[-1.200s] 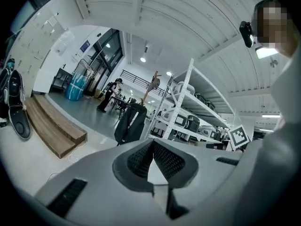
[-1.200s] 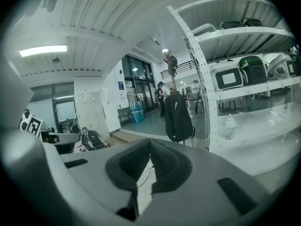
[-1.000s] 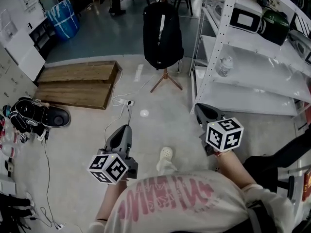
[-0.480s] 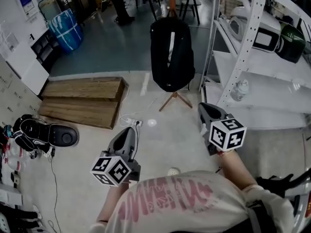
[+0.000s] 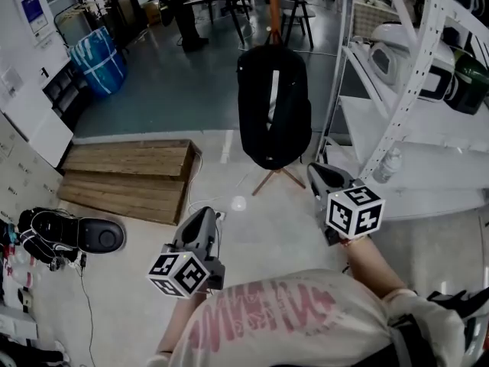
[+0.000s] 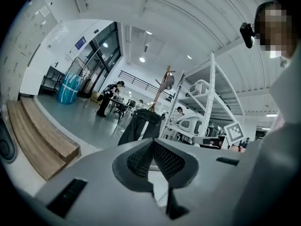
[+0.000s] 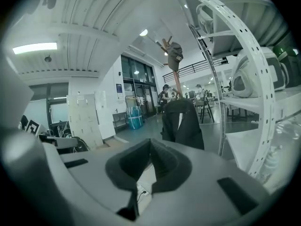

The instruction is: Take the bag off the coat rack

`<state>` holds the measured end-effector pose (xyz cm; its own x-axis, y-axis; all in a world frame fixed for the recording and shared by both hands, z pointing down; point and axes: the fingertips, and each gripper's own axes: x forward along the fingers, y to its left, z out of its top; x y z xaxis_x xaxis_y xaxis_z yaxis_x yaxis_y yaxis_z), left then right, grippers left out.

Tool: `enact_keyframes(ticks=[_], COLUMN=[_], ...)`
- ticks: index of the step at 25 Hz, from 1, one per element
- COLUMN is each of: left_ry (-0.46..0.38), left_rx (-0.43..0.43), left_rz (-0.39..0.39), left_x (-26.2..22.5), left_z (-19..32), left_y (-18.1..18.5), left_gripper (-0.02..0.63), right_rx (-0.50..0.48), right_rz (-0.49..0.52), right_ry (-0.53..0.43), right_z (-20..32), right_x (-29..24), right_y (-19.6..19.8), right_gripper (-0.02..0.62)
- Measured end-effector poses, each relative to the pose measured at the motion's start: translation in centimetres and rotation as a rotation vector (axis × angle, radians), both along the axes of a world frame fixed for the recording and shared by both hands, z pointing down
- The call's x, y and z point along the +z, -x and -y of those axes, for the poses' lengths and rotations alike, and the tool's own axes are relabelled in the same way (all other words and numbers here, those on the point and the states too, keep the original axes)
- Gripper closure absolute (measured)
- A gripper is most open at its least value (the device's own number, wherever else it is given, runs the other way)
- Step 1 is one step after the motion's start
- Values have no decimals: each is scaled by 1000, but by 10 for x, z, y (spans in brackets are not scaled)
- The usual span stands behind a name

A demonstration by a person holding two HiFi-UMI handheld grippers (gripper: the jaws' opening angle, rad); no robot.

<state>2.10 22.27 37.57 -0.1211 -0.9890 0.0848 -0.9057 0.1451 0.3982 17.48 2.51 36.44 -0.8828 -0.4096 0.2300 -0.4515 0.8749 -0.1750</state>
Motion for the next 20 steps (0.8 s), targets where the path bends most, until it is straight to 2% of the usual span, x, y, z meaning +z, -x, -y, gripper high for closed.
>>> enact_keyframes(ticks=[12, 20], left_ry=[56, 62], left_rx=[44, 143], left_rz=[-49, -56], left_x=[28, 36], left_z=[36, 98], left_y=[26, 58], left_gripper=[601, 601], right_rx=[44, 112], right_rz=[-25, -45], right_ry=[72, 79], right_z=[22, 56], right_x=[34, 44], right_y=[10, 32], right_gripper=[589, 589])
